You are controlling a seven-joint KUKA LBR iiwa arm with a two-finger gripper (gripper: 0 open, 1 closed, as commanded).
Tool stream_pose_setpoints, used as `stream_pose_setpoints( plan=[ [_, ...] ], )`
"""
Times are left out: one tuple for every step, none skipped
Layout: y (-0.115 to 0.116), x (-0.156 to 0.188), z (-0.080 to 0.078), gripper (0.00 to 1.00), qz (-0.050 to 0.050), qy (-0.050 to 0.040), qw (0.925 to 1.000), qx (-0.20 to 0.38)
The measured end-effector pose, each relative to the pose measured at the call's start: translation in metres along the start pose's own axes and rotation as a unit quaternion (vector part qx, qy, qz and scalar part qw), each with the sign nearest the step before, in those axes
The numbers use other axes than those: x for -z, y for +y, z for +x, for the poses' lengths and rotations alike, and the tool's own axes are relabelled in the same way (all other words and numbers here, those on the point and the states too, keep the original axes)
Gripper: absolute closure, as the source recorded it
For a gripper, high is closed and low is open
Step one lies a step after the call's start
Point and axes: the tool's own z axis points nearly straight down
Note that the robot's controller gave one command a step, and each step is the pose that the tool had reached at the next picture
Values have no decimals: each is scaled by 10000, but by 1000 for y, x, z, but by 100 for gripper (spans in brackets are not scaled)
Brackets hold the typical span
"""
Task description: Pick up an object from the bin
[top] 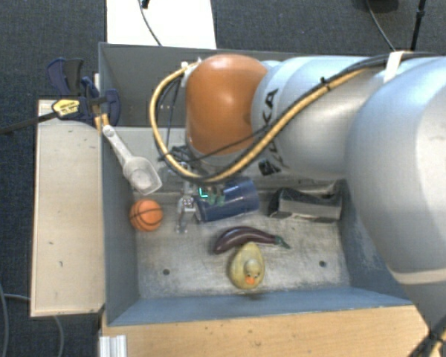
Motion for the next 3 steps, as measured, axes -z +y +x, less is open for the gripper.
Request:
stream_pose_setpoints(
  plan=[
    [-1,5,-2,0,-8,-39,10000,-20],
    [-31,-18,18,0,-28,-70,9987,-496],
    [-73,-74,19,0,-11,-49,9927,-1202]
  ],
)
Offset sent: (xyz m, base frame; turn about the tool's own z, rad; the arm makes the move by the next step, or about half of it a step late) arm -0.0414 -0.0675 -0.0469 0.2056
